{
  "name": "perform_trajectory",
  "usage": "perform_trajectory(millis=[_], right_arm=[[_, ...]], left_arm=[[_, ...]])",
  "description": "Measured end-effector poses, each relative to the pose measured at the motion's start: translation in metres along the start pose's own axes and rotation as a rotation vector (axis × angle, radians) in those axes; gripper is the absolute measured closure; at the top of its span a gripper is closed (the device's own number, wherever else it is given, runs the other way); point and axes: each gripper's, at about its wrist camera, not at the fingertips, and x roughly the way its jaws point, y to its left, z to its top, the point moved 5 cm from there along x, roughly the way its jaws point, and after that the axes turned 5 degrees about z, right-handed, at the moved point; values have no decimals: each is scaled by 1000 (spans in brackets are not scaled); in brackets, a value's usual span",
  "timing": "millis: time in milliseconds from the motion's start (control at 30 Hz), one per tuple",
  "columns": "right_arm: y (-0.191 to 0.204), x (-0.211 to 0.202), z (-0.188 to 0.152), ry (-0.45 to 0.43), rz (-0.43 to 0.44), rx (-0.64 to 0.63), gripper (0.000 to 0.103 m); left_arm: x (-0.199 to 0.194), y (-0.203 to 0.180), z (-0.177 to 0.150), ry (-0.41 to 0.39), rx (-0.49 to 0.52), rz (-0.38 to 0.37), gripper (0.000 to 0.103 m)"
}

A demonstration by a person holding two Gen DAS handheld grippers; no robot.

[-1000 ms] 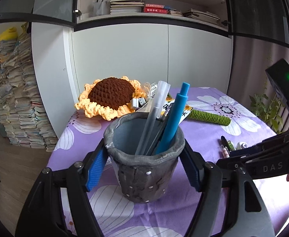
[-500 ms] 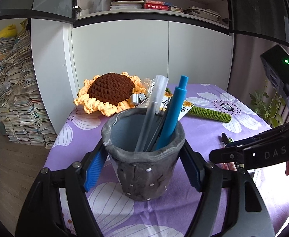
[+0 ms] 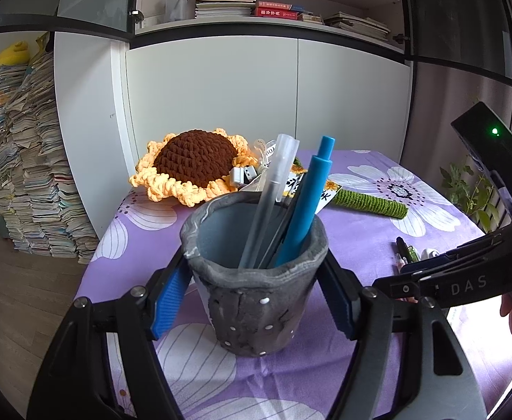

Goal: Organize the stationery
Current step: 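Move the right gripper back over the remaining pens, then grasp the clear red pen from the pile with the right gripper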

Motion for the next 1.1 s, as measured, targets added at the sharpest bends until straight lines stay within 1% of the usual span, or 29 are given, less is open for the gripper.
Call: perform_trajectory(millis=[100, 200, 233, 267, 300, 333, 500, 700, 900, 1100], right_arm=[[1, 6, 0, 23, 11, 4, 56], [0, 10, 0, 34, -1, 12, 56], [-1, 13, -2, 46, 10, 20, 60], [0, 12, -1, 34, -6, 11, 72], [0, 13, -1, 40, -26, -2, 80], [0, 13, -1, 34, -35, -14, 85], [3, 6, -2, 7, 2, -23, 86], [19, -37, -3, -107, 45, -58, 87], [44, -94, -6, -257, 90, -113, 87], [71, -142, 2, -392, 150, -168, 88]], left_arm=[[0, 0, 0, 0, -1, 1, 33], [-1, 0, 0, -4, -2, 2, 33], [-1, 0, 0, -5, -3, 4, 33], [-2, 0, 0, -8, -3, 3, 33], [-2, 0, 0, -11, -4, 2, 33], [-2, 0, 0, -12, -4, 0, 33], [-3, 0, 1, -18, -1, -9, 34], [-3, 0, 1, -17, -2, -10, 34], [-3, 0, 1, -17, -2, -10, 34], [-3, 0, 1, -17, -2, -10, 34]])
